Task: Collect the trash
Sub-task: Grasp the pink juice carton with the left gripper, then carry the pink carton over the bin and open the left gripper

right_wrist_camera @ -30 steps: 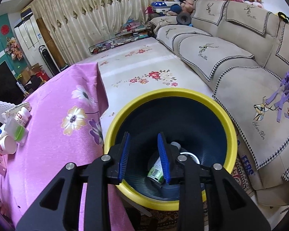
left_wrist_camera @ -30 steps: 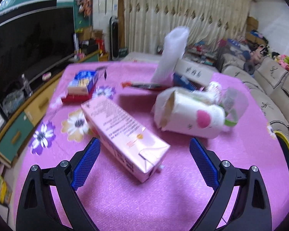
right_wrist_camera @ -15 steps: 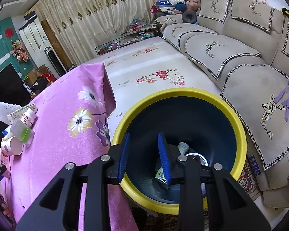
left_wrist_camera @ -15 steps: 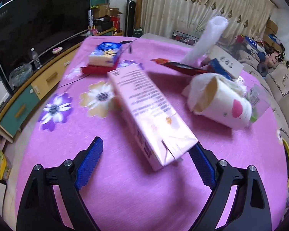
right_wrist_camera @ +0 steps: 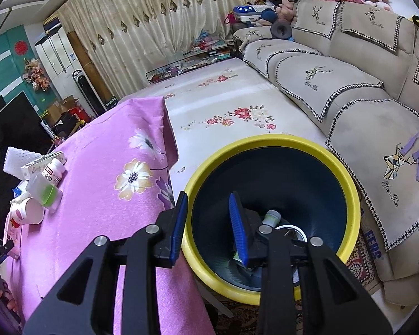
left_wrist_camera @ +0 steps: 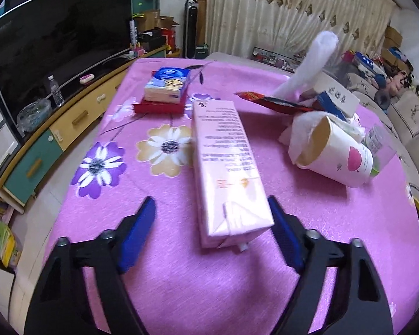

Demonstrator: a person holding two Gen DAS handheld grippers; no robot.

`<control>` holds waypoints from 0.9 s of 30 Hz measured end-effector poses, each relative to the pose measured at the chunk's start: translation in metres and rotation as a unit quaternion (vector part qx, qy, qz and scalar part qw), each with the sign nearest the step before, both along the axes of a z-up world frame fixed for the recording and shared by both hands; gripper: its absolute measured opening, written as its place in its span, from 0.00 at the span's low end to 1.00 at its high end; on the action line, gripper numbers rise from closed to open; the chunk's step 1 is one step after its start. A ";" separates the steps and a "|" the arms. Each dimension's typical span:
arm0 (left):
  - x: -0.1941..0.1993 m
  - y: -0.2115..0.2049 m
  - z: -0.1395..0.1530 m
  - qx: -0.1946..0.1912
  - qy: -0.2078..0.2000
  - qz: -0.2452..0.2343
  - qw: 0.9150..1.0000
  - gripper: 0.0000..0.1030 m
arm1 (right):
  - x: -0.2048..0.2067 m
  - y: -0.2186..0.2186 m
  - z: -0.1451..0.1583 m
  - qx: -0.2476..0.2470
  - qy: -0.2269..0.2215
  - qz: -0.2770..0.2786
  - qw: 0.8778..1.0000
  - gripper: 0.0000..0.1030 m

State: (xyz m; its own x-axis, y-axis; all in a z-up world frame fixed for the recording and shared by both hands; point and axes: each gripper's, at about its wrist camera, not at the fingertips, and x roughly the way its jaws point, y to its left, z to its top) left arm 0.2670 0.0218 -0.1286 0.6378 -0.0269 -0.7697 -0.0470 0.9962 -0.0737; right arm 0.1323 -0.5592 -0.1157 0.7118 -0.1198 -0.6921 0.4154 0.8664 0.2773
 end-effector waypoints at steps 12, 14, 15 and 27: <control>-0.026 -0.019 0.031 0.049 -0.060 -0.056 0.995 0.37 | -0.010 -0.003 0.003 0.005 -0.014 -0.004 1.000 0.29; -0.035 -0.024 0.045 0.051 -0.069 -0.075 0.993 0.37 | -0.013 -0.003 0.004 0.006 -0.017 -0.003 1.000 0.29; -0.040 -0.026 0.051 0.049 -0.073 -0.083 0.993 0.37 | -0.014 -0.002 0.005 0.007 -0.018 -0.002 1.000 0.29; -0.089 -0.130 0.108 0.009 -0.110 -0.236 0.965 0.37 | -0.040 -0.013 0.014 0.000 -0.036 -0.016 0.999 0.29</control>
